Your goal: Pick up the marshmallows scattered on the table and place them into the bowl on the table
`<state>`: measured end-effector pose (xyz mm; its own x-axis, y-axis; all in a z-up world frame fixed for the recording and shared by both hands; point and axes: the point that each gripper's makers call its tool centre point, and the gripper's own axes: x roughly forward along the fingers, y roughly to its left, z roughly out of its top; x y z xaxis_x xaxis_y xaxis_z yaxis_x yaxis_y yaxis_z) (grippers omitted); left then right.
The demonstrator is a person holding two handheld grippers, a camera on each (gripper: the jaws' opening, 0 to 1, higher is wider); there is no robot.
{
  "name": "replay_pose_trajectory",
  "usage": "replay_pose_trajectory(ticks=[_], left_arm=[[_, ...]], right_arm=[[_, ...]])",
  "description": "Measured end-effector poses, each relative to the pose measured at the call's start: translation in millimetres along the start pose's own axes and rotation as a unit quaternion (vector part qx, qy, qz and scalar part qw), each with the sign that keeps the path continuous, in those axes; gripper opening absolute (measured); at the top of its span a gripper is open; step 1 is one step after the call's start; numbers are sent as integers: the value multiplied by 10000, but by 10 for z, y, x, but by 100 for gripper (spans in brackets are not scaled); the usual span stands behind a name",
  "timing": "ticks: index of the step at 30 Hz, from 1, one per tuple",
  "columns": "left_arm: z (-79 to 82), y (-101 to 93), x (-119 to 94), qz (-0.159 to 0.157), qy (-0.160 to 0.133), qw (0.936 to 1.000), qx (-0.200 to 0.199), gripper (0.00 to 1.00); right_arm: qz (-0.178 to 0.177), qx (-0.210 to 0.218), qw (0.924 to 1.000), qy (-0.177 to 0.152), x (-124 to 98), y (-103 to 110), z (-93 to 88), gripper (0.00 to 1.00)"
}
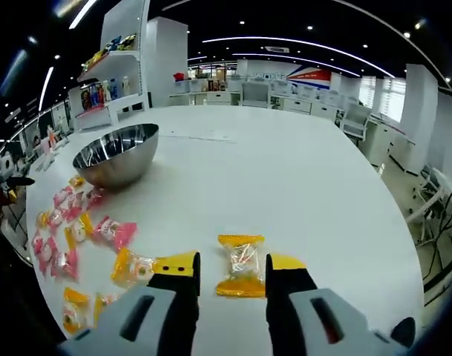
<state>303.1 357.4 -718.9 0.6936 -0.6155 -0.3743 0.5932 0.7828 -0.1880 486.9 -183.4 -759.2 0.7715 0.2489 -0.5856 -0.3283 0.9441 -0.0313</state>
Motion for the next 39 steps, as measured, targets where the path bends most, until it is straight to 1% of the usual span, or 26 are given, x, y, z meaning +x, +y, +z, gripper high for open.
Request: replay_pose_trajectory(ticks=[12, 15, 18, 24, 26, 29, 39], left_arm=[[-17, 11, -11, 40, 13, 10000, -32, 71], [-34, 17, -12, 53, 28, 10000, -51, 71], [-40, 28, -28, 70, 17, 10000, -68, 71], [-52, 60, -37, 122, 32, 9999, -105, 71], [-51, 57, -39, 113, 27, 9999, -105, 70], [-55, 56, -41, 113, 28, 9999, -107, 70], [-66, 44, -53, 125, 33, 9999, -113, 70]], right_arm=[[-83, 36, 9998, 173, 266, -76, -144, 34], [-110, 66, 9998, 132, 314, -84, -158, 33], [-131, 88, 9999, 67, 339, -67, -155, 32], [-207, 77, 9997, 38, 385, -61, -194, 30], [-232, 60, 9997, 30, 391, -63, -208, 26], [-268, 37, 9996, -25, 390, -68, -212, 24], [-329, -36, 9993, -162, 377, -70, -206, 21]])
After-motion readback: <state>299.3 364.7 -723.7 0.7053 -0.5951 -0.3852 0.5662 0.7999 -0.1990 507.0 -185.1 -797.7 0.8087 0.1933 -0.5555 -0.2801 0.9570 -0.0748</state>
